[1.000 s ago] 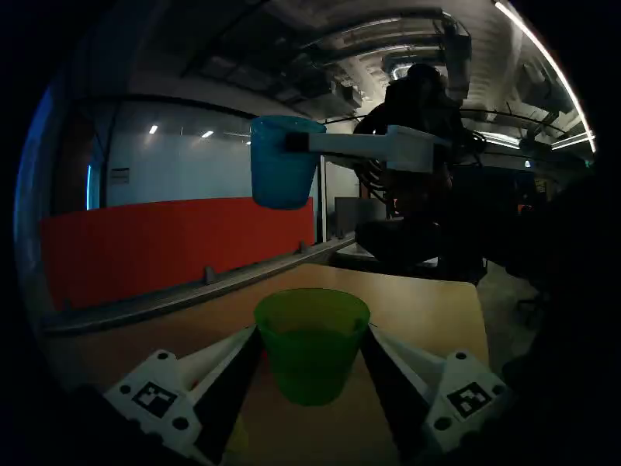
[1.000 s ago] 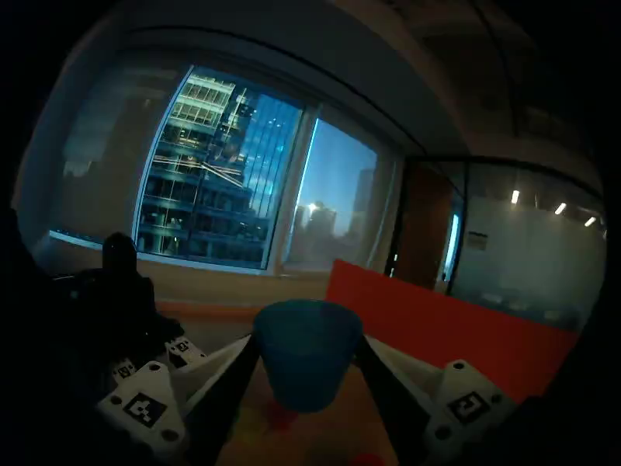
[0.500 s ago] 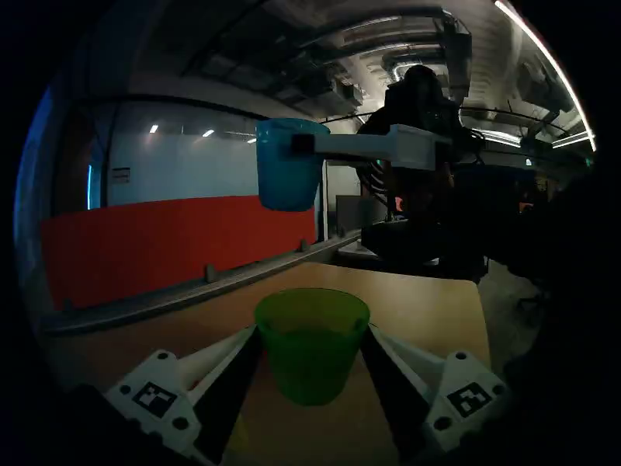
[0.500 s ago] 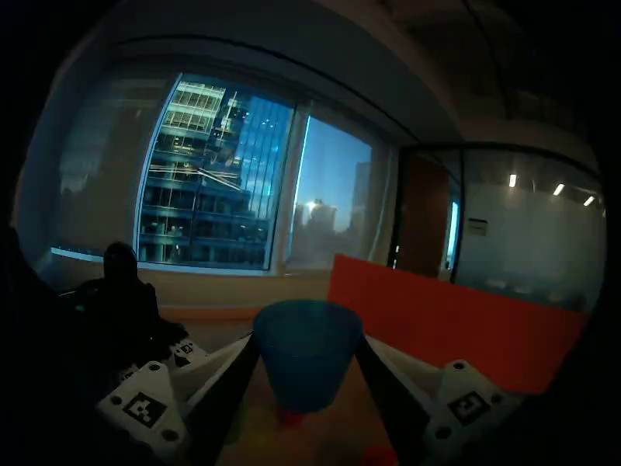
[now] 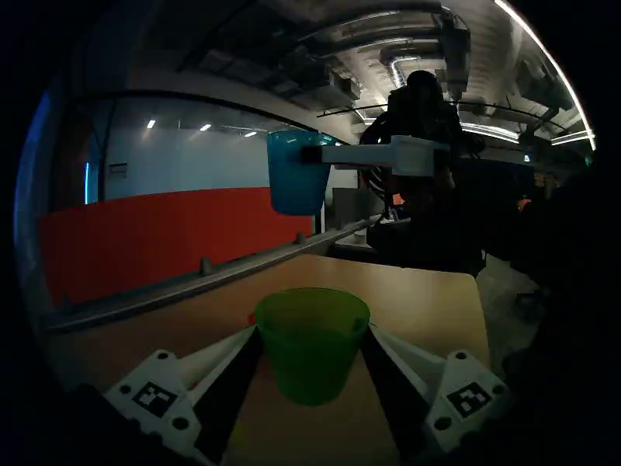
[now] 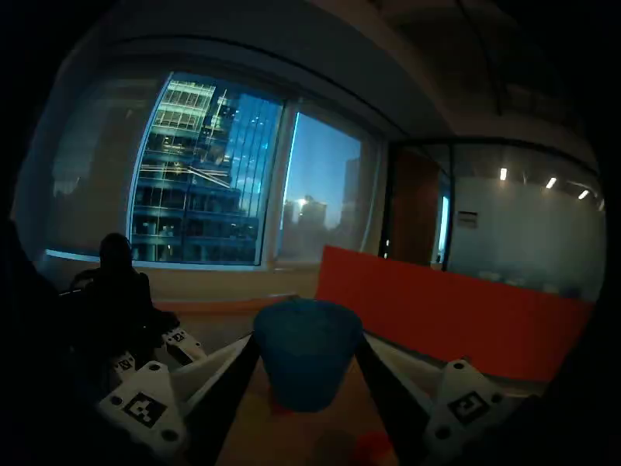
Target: Pour water
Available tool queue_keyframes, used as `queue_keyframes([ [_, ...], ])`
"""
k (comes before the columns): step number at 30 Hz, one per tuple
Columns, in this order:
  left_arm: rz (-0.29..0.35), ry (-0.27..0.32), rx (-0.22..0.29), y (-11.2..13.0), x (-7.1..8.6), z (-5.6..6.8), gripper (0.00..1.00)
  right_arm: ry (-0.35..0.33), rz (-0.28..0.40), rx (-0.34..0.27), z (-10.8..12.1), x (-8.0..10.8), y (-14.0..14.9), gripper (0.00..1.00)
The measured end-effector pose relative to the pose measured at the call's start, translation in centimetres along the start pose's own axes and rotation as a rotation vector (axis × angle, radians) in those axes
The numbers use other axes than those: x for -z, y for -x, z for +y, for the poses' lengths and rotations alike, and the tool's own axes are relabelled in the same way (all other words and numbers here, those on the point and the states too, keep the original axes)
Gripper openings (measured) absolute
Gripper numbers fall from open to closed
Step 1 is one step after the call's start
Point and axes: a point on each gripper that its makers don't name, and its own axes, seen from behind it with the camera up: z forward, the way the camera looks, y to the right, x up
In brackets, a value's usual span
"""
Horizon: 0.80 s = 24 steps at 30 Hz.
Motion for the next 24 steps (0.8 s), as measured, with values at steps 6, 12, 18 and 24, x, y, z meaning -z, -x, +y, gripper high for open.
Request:
queue_keyframes([
  [6,-0.012,0.008,0.004,0.7,-0.2,0.3,0.84,0.016,-0.005,0.0,0.5,1.0,1.2,0.89],
  [12,-0.028,0.016,0.003,1.2,-0.3,0.5,0.84,0.025,-0.008,-0.008,1.1,1.9,2.2,0.89],
  [18,-0.049,0.022,-0.002,2.0,-0.5,0.8,0.84,0.028,-0.013,-0.014,1.4,2.8,3.5,0.89],
  [24,-0.066,0.028,-0.003,2.6,-0.6,1.0,0.84,0.034,-0.023,-0.02,1.7,3.4,4.6,0.89],
])
